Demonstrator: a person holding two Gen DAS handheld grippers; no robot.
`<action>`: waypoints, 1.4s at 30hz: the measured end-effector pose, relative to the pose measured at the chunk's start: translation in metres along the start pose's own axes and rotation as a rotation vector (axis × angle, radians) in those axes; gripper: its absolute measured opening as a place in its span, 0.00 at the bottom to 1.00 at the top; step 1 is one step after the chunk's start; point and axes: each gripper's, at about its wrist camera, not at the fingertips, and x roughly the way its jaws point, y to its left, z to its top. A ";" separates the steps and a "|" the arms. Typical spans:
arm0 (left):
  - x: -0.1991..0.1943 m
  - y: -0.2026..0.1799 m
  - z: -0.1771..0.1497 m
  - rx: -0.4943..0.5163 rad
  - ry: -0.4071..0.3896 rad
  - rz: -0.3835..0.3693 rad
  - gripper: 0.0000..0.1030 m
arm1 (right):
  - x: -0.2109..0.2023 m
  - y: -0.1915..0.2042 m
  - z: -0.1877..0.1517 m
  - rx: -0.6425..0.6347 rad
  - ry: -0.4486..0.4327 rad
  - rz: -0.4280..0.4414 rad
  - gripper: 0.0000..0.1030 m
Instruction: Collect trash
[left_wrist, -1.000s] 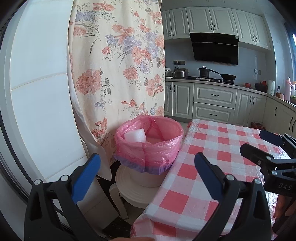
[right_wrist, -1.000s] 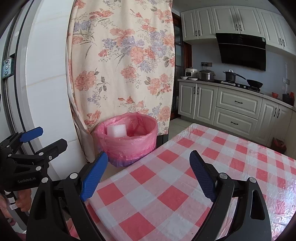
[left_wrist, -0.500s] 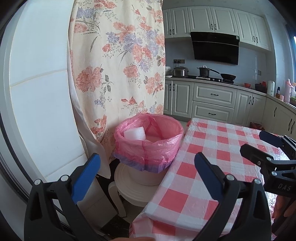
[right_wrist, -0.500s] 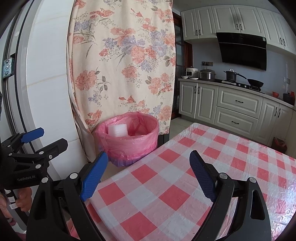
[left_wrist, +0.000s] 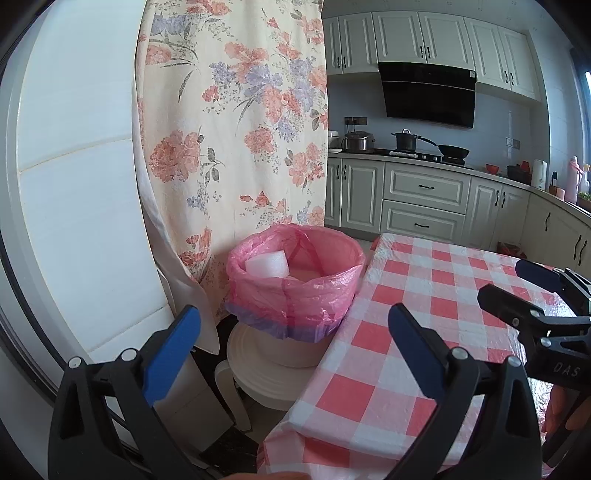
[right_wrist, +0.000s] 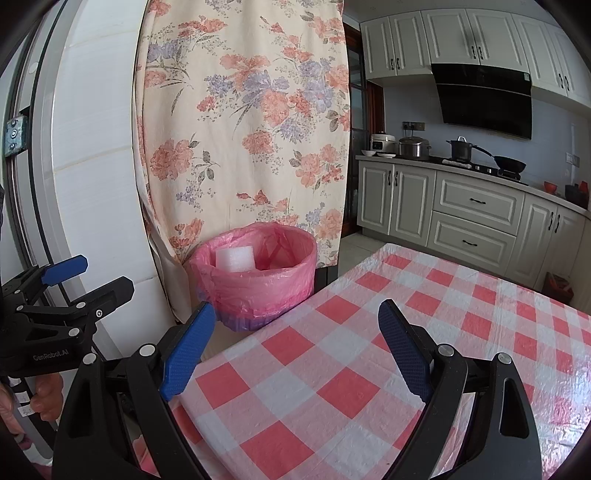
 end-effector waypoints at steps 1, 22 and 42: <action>0.000 0.000 0.000 0.002 0.000 0.000 0.96 | 0.000 0.000 0.000 0.001 0.000 -0.001 0.82; -0.001 -0.001 -0.001 0.011 0.008 -0.014 0.96 | 0.000 -0.003 0.000 0.010 -0.007 -0.006 0.82; 0.000 0.000 -0.001 0.004 0.000 -0.015 0.96 | -0.001 -0.002 0.001 0.010 -0.008 -0.006 0.82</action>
